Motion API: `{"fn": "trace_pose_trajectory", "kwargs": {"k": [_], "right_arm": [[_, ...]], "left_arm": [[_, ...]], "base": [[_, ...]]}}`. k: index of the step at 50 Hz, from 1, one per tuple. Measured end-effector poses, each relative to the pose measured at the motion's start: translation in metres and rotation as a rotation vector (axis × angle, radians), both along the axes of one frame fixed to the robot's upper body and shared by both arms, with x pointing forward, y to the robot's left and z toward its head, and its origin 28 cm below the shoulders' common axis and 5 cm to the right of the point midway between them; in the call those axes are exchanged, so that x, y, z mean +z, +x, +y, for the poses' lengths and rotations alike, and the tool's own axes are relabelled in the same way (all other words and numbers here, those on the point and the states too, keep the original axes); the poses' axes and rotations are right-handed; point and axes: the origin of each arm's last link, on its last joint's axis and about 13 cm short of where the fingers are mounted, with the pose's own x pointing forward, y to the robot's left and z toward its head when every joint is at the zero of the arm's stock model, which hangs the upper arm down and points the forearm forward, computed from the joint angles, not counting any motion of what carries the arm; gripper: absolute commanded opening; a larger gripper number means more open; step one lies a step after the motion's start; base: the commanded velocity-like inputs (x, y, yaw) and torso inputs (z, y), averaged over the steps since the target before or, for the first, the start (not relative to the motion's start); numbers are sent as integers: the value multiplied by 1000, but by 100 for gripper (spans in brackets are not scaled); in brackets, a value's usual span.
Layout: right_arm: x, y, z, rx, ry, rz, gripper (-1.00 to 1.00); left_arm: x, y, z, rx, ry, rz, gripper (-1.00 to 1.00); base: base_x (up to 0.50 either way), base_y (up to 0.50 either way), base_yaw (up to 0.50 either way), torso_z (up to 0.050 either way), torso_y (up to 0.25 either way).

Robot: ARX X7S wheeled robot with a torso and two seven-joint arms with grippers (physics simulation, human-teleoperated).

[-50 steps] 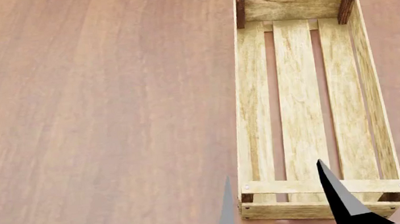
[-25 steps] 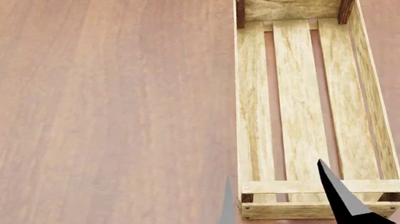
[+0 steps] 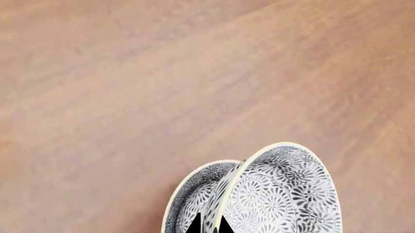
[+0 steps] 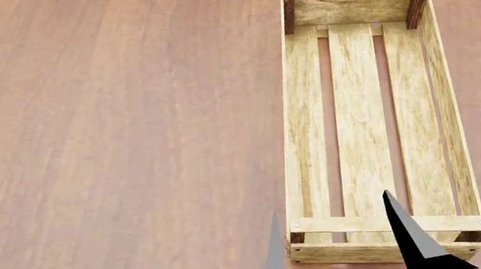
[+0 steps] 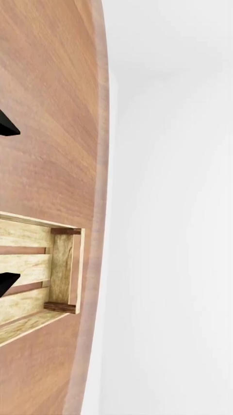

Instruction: Stack the right bowl on the left bowl and place them in the tray.

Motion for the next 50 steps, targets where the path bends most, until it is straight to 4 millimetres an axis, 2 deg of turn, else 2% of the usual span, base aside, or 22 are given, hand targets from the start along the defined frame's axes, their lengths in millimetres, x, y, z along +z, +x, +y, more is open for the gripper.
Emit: {"fn": "trace_pose_trajectory", "kwargs": {"k": [34,35,50], "right_arm": [[0,0,0,0,-1,1,100],[0,0,0,0,-1,1,100],[0,0,0,2,1,1,100]], "left_arm": [[-6,2,0,-2,0,22,-100],[-6,2,0,-3,1,22,100],[1,2,-1,-16,21,-5,100]], "base": [[0,0,0,0,0],[0,0,0,0,0],[0,0,0,0,0]]}}
